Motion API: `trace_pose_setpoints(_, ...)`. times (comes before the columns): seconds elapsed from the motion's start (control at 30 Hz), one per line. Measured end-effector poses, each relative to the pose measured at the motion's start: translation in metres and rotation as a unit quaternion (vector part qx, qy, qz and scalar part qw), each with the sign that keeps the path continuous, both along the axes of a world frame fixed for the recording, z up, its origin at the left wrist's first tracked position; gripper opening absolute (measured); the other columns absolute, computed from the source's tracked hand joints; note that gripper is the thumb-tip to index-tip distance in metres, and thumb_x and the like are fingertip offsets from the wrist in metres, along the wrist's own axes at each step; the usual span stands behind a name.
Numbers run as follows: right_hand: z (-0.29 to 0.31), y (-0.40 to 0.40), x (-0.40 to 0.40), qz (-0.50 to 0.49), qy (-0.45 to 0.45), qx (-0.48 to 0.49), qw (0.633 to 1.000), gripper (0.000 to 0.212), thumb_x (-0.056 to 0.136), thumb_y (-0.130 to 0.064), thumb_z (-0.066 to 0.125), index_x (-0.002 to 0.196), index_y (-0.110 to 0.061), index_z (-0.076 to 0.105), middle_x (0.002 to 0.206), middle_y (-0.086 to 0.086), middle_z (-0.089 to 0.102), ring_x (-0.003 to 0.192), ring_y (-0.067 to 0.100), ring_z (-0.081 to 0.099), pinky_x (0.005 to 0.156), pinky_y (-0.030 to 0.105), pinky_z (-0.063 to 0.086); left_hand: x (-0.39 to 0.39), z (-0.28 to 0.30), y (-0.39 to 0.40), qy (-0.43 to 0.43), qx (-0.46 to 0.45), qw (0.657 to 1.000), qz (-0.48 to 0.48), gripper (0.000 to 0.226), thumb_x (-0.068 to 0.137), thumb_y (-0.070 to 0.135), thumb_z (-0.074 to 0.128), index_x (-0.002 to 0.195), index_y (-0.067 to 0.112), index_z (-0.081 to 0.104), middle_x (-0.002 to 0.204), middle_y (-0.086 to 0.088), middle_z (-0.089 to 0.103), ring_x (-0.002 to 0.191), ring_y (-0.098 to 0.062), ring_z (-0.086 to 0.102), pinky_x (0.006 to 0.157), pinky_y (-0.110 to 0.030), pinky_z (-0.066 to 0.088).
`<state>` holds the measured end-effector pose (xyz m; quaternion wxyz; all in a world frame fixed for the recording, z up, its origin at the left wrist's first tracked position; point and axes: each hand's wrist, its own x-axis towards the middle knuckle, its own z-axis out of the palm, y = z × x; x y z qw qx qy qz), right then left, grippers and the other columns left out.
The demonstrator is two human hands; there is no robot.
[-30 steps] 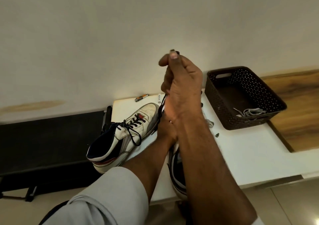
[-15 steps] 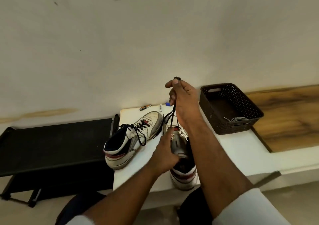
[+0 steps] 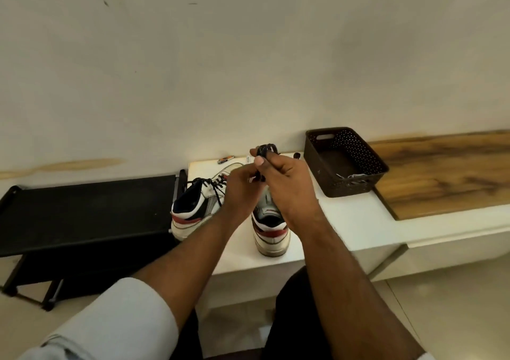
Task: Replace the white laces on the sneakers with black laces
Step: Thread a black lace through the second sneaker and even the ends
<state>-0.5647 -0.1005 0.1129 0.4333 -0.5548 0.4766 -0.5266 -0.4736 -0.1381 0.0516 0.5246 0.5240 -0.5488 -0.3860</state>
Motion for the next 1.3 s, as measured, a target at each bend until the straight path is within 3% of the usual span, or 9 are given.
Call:
trace_pose_setpoints(0.07, -0.003, 0.005, -0.003, -0.019, -0.017, 0.021, 0.999, 0.016, 0.094, -0.021, 0.060, 0.095, -0.018, 0.075, 0.089, 0.002, 0.074, 0.091, 0.014, 0.069, 0.088, 0.027, 0.053, 0.009, 0.008, 0.012, -0.012, -0.032, 0.999, -0.030, 0.016, 0.086, -0.006, 0.060, 0.079, 0.004, 0.070, 0.077, -0.010, 0.071, 0.076, -0.010, 0.061, 0.071, -0.018, 0.048)
trace_pose_setpoints(0.17, 0.006, 0.005, -0.008, -0.001, -0.086, 0.032, 0.996, 0.019, 0.093, -0.014, 0.060, 0.086, -0.024, 0.075, 0.090, 0.007, 0.074, 0.093, 0.021, 0.070, 0.090, 0.037, 0.054, 0.018, 0.021, 0.024, -0.061, -0.042, 0.996, -0.058, 0.035, 0.084, -0.002, 0.066, 0.081, 0.032, 0.071, 0.073, 0.021, 0.070, 0.075, 0.006, 0.063, 0.075, -0.013, 0.049)
trace_pose_setpoints(0.27, 0.030, -0.008, -0.009, 0.013, -0.117, 0.031, 0.993, 0.019, 0.091, -0.008, 0.061, 0.084, -0.018, 0.075, 0.092, 0.010, 0.073, 0.094, 0.026, 0.069, 0.088, 0.039, 0.054, 0.024, 0.043, 0.017, -0.090, -0.098, 0.990, -0.041, 0.022, 0.084, 0.002, 0.070, 0.097, 0.017, 0.077, 0.073, 0.029, 0.068, 0.070, 0.016, 0.058, 0.068, -0.007, 0.042)
trace_pose_setpoints(0.4, 0.074, -0.036, -0.012, 0.009, -0.118, 0.015, 0.993, 0.014, 0.090, 0.000, 0.059, 0.092, -0.006, 0.072, 0.087, 0.010, 0.070, 0.083, 0.020, 0.066, 0.086, 0.036, 0.055, 0.032, 0.098, -0.004, -0.099, -0.122, 0.988, -0.011, 0.012, 0.086, 0.010, 0.070, 0.095, 0.012, 0.078, 0.079, 0.006, 0.074, 0.071, 0.006, 0.064, 0.069, -0.018, 0.049)
trace_pose_setpoints(0.57, 0.117, -0.062, -0.013, 0.013, -0.083, 0.011, 0.996, 0.011, 0.089, -0.003, 0.063, 0.081, -0.007, 0.069, 0.082, 0.010, 0.066, 0.064, 0.015, 0.058, 0.068, 0.028, 0.052, 0.032, 0.142, -0.021, -0.061, 0.002, 0.998, -0.035, 0.008, 0.085, 0.011, 0.067, 0.083, 0.006, 0.074, 0.093, -0.013, 0.072, 0.087, -0.022, 0.062, 0.078, -0.031, 0.046)
trace_pose_setpoints(0.83, 0.201, -0.102, -0.013, 0.019, -0.099, 0.020, 0.995, 0.008, 0.089, -0.012, 0.066, 0.091, -0.004, 0.065, 0.071, 0.006, 0.060, 0.054, 0.013, 0.052, 0.060, 0.026, 0.053, 0.032, 0.215, -0.046, 0.041, 0.109, 0.992, -0.039, 0.025, 0.097, 0.043, 0.052, 0.085, 0.023, 0.063, 0.103, 0.007, 0.059, 0.092, -0.015, 0.049, 0.084, -0.036, 0.035)
trace_pose_setpoints(1.0, 0.261, -0.123, -0.008, 0.015, -0.103, -0.004, 0.995, 0.012, 0.089, -0.015, 0.067, 0.084, -0.004, 0.066, 0.068, 0.004, 0.059, 0.053, 0.012, 0.050, 0.057, 0.025, 0.051, 0.040, 0.278, -0.062, 0.129, 0.061, 0.990, -0.011, 0.021, 0.100, 0.037, 0.049, 0.091, 0.024, 0.063, 0.094, 0.007, 0.064, 0.085, -0.015, 0.057, 0.087, -0.038, 0.036)
trace_pose_setpoints(1.17, 0.302, -0.133, -0.001, 0.032, -0.106, -0.023, 0.994, 0.011, 0.091, -0.015, 0.064, 0.091, -0.004, 0.067, 0.071, 0.004, 0.061, 0.057, 0.013, 0.053, 0.058, 0.025, 0.051, 0.046, 0.338, -0.075, 0.135, 0.007, 0.991, 0.001, 0.017, 0.096, 0.026, 0.059, 0.105, 0.014, 0.067, 0.090, 0.002, 0.066, 0.078, -0.017, 0.064, 0.075, -0.031, 0.049)
trace_pose_setpoints(1.3, 0.326, -0.137, 0.003, 0.038, -0.113, -0.051, 0.991, 0.009, 0.089, -0.014, 0.065, 0.093, -0.005, 0.067, 0.073, 0.004, 0.062, 0.059, 0.013, 0.055, 0.058, 0.024, 0.051, 0.050, 0.376, -0.081, 0.132, -0.050, 0.990, 0.013, 0.020, 0.094, 0.021, 0.063, 0.108, 0.008, 0.066, 0.093, -0.003, 0.068, 0.080, -0.020, 0.067, 0.084, -0.039, 0.054)
